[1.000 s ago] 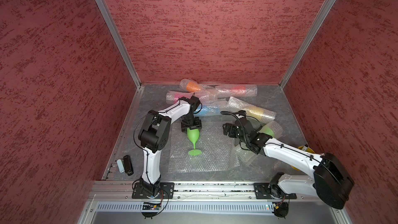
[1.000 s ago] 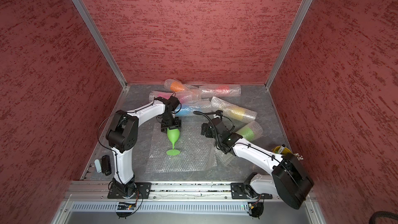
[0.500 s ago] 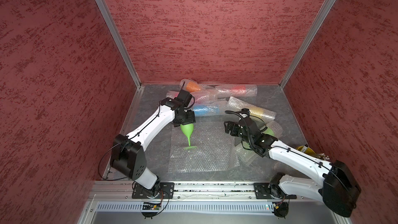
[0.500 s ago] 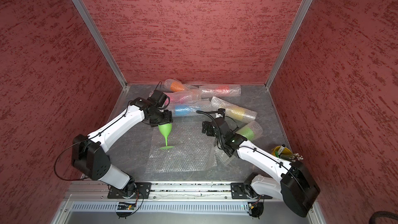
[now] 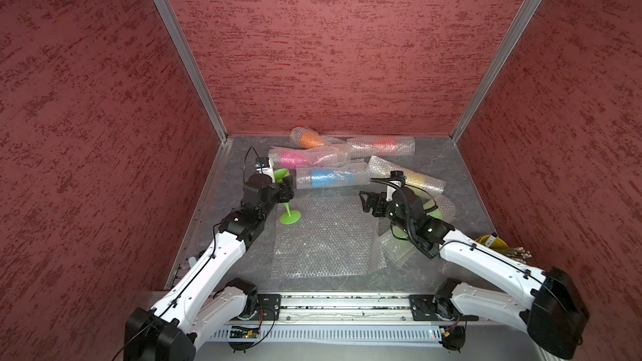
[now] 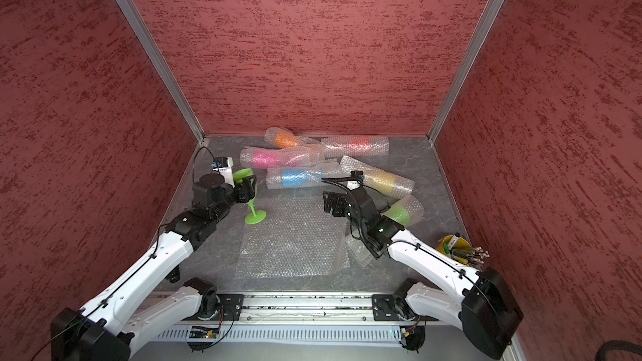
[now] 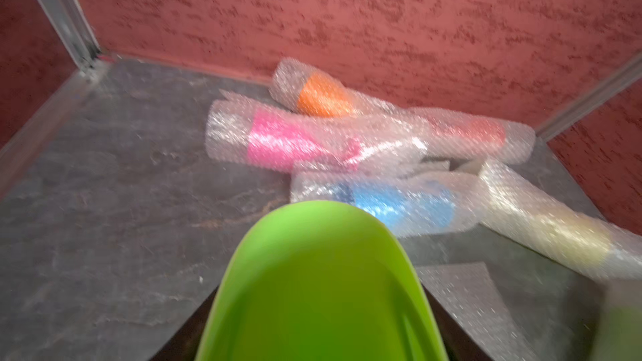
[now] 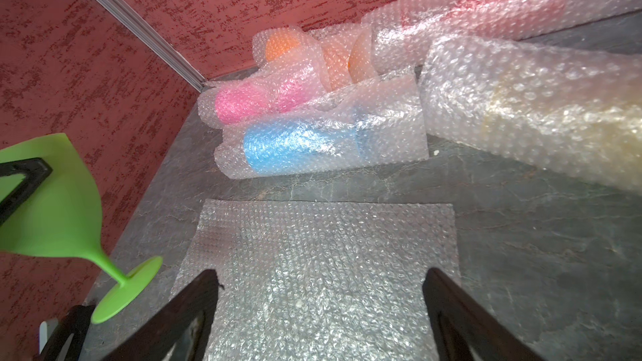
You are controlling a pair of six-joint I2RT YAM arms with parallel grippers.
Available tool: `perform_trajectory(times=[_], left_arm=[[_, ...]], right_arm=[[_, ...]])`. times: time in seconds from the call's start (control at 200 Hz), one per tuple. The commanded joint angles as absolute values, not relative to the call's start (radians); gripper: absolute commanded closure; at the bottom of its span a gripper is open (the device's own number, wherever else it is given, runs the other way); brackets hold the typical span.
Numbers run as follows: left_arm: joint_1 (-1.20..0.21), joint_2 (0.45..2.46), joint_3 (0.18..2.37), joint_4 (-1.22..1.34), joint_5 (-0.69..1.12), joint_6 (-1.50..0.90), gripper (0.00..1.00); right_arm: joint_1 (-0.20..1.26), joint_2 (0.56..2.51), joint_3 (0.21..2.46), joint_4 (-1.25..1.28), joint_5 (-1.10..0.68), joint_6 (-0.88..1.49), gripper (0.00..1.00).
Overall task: Unpack wine glasses from bubble wrap
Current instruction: Place the wine glass at the center of the board.
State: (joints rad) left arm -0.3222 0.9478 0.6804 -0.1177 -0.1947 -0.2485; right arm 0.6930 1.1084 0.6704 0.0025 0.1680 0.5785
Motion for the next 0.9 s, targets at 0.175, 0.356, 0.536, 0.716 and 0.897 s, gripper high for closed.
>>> perform_trajectory(times=[0.175, 0.356, 0.536, 0.716, 0.897], left_arm=[[-0.226, 0.997, 0.486, 0.524, -0.514, -0.122, 0.50], [-0.156, 1.167, 0.440, 0.825, -0.713, -0.016, 0.49], [-0.062, 1.296, 0.440, 1.001, -0.745, 0.019, 0.49], [0.047, 1.350, 0.446, 1.011, -0.744, -0.014, 0.48], [0.134, 1.419, 0.458, 1.043, -0.741, 0.003, 0.46]], right_arm=[[0.688, 1.137, 0.707, 0.095, 0.112, 0.537, 0.06], [0.688, 1.162, 0.693, 0.153, 0.119, 0.490, 0.06], [0.688, 1.174, 0.713, 0.148, 0.113, 0.449, 0.06], [0.688, 1.176, 0.705, 0.161, 0.114, 0.439, 0.05], [0.687, 1.225, 0.743, 0.155, 0.090, 0.422, 0.05]])
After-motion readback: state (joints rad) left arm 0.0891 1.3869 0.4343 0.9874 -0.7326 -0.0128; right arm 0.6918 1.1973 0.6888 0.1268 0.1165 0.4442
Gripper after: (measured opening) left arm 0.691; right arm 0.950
